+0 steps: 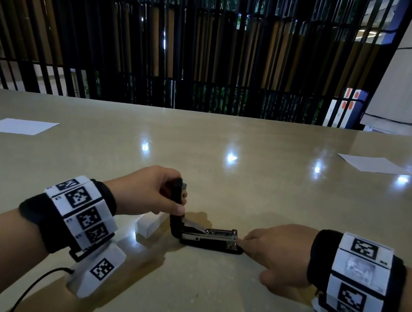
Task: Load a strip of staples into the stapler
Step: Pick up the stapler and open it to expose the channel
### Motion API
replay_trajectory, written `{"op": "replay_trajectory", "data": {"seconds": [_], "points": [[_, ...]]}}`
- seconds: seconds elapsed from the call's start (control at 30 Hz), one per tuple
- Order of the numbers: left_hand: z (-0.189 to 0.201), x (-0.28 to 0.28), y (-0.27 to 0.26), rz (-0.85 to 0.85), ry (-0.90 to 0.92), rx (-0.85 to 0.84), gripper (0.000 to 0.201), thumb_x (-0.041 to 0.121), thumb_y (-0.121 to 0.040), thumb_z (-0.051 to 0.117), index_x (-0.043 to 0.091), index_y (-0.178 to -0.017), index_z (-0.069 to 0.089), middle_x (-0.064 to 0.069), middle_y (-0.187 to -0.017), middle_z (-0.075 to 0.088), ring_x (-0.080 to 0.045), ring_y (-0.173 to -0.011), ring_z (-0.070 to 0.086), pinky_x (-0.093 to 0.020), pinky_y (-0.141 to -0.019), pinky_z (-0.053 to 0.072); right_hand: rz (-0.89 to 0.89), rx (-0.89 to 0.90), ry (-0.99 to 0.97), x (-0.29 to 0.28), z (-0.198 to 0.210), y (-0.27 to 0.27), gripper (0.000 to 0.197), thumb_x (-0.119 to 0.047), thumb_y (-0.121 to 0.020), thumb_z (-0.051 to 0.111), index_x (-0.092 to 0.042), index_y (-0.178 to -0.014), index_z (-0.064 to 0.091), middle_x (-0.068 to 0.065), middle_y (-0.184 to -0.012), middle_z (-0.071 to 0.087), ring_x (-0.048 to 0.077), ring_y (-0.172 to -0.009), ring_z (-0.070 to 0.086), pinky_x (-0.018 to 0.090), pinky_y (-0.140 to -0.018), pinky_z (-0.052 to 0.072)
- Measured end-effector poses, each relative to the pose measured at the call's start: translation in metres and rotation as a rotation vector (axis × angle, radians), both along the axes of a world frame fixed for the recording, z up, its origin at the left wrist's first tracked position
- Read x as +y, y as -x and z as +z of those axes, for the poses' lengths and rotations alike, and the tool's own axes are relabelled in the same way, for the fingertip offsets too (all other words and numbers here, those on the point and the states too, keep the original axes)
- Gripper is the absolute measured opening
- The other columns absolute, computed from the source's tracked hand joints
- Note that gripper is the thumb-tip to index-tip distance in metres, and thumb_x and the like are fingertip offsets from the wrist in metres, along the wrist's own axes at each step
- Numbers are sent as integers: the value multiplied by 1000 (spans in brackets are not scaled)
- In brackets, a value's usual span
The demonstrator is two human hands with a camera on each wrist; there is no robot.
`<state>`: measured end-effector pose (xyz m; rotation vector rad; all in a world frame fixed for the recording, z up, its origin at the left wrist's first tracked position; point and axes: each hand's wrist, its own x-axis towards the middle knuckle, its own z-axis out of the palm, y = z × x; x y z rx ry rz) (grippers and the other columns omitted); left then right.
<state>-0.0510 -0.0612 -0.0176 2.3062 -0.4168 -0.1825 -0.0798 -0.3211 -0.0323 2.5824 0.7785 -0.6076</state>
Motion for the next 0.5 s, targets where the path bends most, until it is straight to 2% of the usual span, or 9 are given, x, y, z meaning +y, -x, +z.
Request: {"op": "replay_trajectory", "data": {"seconds": [0.07,0.13,0.27,0.33,0.43,0.5], "points": [[2,4,3,16,-45,-28,23,19,-75,78,15,-94,66,5,-90,71,-9,-84,70,-25,-74,57,4,-3,6,-1,1,0,58,-36,-88,49,-24,-143,35,1,-139,46,27,-114,56,42,-93,51],[1,7,5,25,-61,-33,23,20,-73,80,16,-92,67,6,-85,70,-8,-82,69,-21,-73,53,6,-7,16,-3,2,2,55,-37,-86,49,-24,-138,40,2,-133,51,27,-110,58,43,-90,52],[0,9,9,42,-77,-36,21,20,-68,84,23,-79,66,7,-73,70,-2,-67,65,-17,-64,47,9,-10,26,-7,3,4,53,-37,-86,49,-23,-136,43,2,-130,53,28,-109,59,42,-90,52],[-1,12,12,55,-142,-36,21,21,-67,84,24,-77,65,9,-68,67,-1,-61,60,-16,-60,44,9,-11,16,-10,3,6,52,-37,-86,49,-23,-135,44,2,-129,54,28,-108,59,41,-90,52],[-7,19,18,60,-303,-7,21,27,-67,83,25,-80,66,8,-73,66,-5,-65,58,-18,-61,43,6,-8,-11,-14,4,8,51,-36,-84,49,-23,-132,47,1,-127,56,27,-106,60,40,-87,53],[-12,20,23,48,-434,11,22,32,-68,82,27,-83,68,10,-75,67,-4,-68,59,-18,-61,44,3,-8,-28,-16,4,10,50,-39,-80,48,-24,-128,51,0,-125,58,27,-105,61,42,-87,54]]}}
